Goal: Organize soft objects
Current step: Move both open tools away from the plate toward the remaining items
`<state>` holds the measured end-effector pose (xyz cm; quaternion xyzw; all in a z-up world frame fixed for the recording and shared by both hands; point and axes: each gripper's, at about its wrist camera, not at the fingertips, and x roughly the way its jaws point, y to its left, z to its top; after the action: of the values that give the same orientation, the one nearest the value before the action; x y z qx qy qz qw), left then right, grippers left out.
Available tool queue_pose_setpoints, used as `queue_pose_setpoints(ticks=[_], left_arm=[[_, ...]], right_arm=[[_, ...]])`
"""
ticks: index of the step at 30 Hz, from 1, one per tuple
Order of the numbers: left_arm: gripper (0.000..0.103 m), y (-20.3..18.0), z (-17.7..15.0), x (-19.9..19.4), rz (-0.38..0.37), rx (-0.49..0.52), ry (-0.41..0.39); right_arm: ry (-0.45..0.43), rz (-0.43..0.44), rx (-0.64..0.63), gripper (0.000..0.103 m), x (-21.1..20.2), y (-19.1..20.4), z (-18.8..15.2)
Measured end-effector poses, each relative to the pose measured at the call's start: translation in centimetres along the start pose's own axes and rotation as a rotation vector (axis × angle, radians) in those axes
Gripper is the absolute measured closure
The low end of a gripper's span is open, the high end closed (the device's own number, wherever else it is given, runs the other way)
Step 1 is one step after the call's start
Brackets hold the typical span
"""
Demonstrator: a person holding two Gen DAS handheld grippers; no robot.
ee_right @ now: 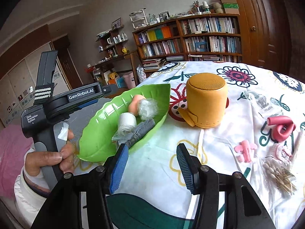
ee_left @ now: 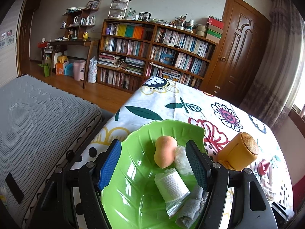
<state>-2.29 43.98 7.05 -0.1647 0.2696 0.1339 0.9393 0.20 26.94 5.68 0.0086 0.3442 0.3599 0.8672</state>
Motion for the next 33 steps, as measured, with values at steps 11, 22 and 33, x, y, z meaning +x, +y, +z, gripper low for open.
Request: queue_pose_setpoints(ticks=[11, 22, 33], left_arm=[[0.032, -2.3, -0.8, -0.2, -0.018, 0.065, 0.012], [0.031, -5.3, -2.1, -0.8, -0.05, 0.134, 0.029], [0.029, -9.4, -3.8, -2.2, -0.119, 0.215, 0.042]], right_arm=[[-0.049, -0.104, 0.118, 0.047, -2.8, -4.2, -0.5], [-0.092, -0.245, 0.287, 0.047, -6.2, -10.4, -2.0], [-0.109, -0.409, 0.438, 0.047, -8.1, -15.4, -3.3]])
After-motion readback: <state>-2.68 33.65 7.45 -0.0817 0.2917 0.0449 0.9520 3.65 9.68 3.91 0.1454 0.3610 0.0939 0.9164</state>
